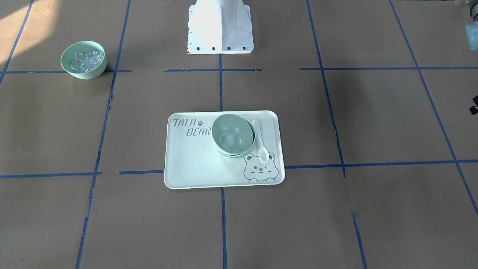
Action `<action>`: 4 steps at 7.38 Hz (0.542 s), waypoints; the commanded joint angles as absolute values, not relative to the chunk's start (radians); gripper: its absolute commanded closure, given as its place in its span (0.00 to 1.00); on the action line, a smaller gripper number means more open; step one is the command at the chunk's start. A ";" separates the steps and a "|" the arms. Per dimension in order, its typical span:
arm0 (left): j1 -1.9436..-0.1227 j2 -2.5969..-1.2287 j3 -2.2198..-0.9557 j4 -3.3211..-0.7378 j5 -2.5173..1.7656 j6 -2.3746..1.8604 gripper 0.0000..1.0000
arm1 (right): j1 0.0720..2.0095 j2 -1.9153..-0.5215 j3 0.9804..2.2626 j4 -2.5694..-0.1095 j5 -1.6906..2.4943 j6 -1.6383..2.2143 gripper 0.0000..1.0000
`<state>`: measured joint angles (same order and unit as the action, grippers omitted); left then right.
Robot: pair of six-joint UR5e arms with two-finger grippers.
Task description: Stack green bowls together
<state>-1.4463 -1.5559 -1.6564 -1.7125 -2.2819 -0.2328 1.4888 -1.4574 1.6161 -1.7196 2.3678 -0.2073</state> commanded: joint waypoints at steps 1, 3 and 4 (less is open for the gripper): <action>-1.558 -1.558 -1.657 -1.555 -2.289 -0.065 0.00 | 1.574 -1.477 1.510 -1.695 2.388 -0.317 0.00; -1.569 -1.543 -1.664 -1.517 -2.290 -0.048 0.00 | 1.626 -1.520 1.502 -1.695 2.385 -0.316 0.00; -1.569 -1.542 -1.664 -1.517 -2.292 -0.048 0.00 | 1.626 -1.479 1.505 -1.694 2.385 -0.296 0.00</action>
<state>-1.5641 -1.5469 -1.6635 -1.5272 -2.2902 -0.0555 1.6133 -1.4999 1.5062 -1.6951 2.3861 -0.3109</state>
